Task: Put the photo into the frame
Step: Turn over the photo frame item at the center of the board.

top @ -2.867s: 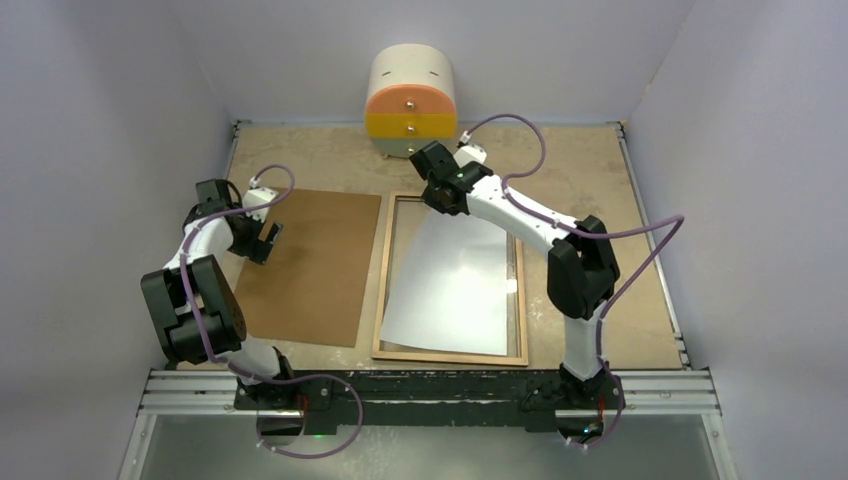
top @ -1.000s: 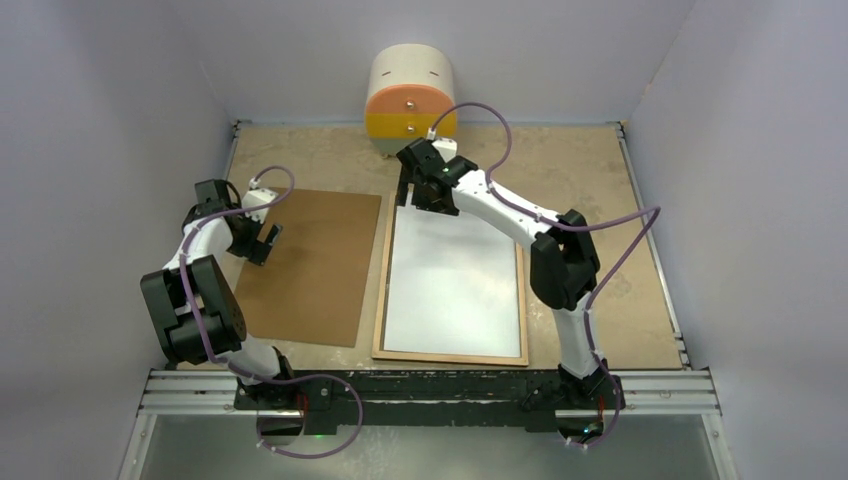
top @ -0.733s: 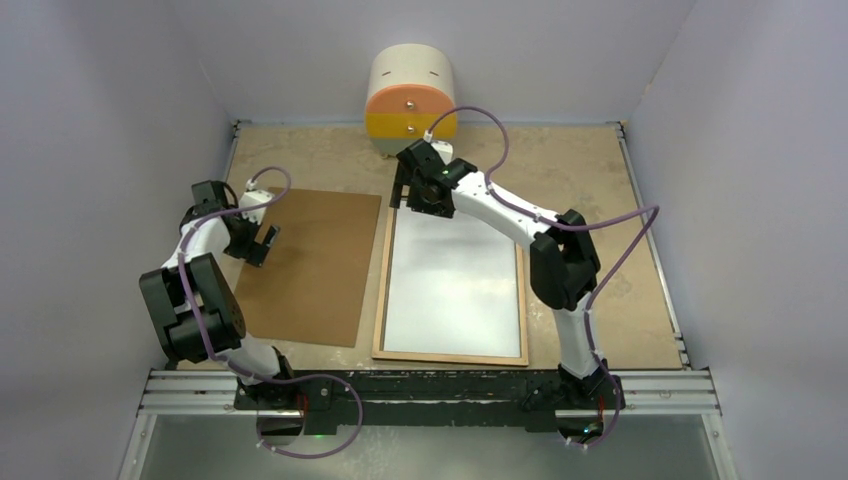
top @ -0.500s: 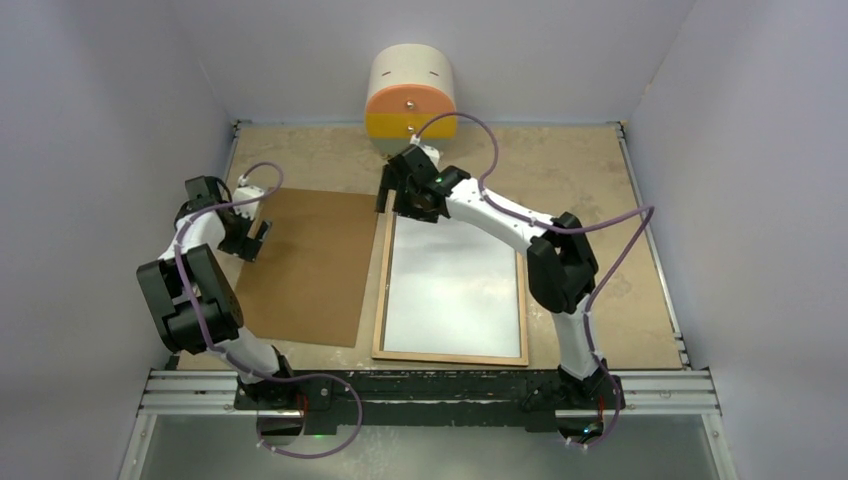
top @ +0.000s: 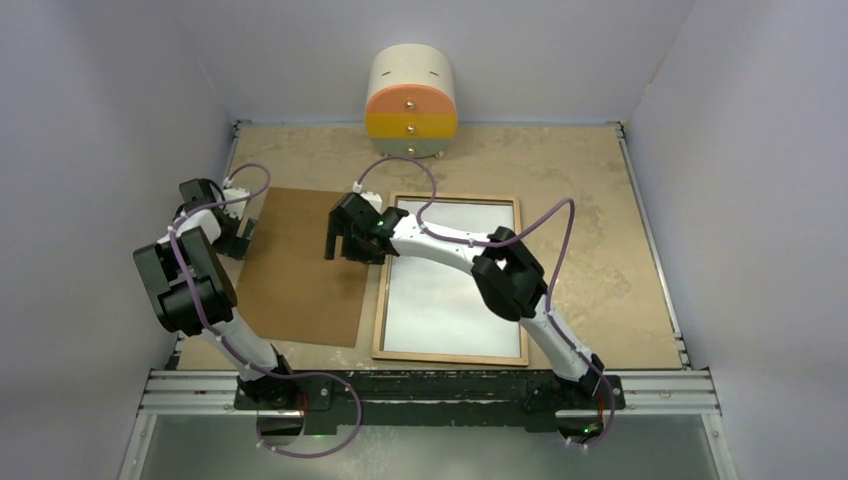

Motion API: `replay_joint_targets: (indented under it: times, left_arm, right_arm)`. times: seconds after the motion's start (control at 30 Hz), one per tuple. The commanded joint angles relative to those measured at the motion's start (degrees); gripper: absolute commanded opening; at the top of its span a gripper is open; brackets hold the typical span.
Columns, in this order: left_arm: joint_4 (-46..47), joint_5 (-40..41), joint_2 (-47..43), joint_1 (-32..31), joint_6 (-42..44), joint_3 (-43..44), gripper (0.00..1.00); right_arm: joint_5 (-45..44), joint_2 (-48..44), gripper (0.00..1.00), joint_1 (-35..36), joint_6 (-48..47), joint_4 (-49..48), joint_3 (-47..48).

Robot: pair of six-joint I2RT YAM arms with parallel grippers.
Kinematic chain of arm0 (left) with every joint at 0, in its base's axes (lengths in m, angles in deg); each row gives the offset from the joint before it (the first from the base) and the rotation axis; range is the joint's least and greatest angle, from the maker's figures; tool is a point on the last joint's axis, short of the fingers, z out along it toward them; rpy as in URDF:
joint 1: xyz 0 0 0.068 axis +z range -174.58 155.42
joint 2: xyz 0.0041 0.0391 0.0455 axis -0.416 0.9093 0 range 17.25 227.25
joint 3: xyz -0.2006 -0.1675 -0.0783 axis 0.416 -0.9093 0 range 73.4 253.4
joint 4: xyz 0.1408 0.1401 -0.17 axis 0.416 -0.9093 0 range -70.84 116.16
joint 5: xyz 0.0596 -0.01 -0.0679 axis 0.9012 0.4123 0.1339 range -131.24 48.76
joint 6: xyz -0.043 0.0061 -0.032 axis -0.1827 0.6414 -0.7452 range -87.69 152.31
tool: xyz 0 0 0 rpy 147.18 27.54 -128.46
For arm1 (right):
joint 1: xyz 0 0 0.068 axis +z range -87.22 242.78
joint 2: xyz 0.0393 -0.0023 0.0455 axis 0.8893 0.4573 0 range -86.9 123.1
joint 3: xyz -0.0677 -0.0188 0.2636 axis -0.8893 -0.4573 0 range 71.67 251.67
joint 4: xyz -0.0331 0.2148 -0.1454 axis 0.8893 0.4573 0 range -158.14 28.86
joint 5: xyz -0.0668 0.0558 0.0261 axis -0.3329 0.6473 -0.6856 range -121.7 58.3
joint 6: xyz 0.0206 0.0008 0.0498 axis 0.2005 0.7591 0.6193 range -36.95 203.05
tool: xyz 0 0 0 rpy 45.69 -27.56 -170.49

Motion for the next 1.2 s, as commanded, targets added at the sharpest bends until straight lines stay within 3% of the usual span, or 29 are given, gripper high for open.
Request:
replay_joint_targets:
  times: [0.0, 0.17, 0.43, 0.7, 0.87, 1.0, 1.07, 1.17]
  left_arm:
    - [2.9, 0.8, 1.7, 0.2, -1.9, -2.0, 0.85]
    - [3.3, -0.5, 2.5, 0.2, -2.4, -3.6, 0.84]
    - [-2.6, -9.9, 0.5, -1.8, -2.4, -6.4, 0.83]
    - [-3.8, -12.6, 2.5, -2.9, -0.6, -8.4, 0.83]
    - [-3.7, -12.6, 3.8, -4.0, 1.0, -9.5, 0.82]
    - [-3.8, -12.7, 4.9, -5.0, 1.9, -10.1, 0.79]
    - [-4.4, -13.7, 5.3, -5.4, 2.7, -9.9, 0.78]
    - [-6.6, -15.8, 6.7, -5.4, 3.9, -8.9, 0.74]
  right_arm:
    - [-4.4, -2.2, 0.91, -1.2, 3.3, 1.2, -1.4]
    - [-5.9, -1.9, 0.91, -1.2, 3.8, 1.9, -3.5]
    - [-4.9, -0.1, 0.91, -1.2, 6.7, 1.5, -5.5]
    - [-0.2, 1.7, 0.91, -1.3, 11.1, -2.4, -5.4]
    - [6.9, -0.1, 0.9, -1.4, 14.1, -11.8, -8.3]
    - [13.4, -7.4, 0.87, -1.5, 17.2, -30.1, -17.8]
    - [12.2, -11.4, 0.85, -1.4, 17.4, -39.1, -21.5]
    - [13.6, -15.3, 0.85, -0.8, 17.9, -46.3, -23.6]
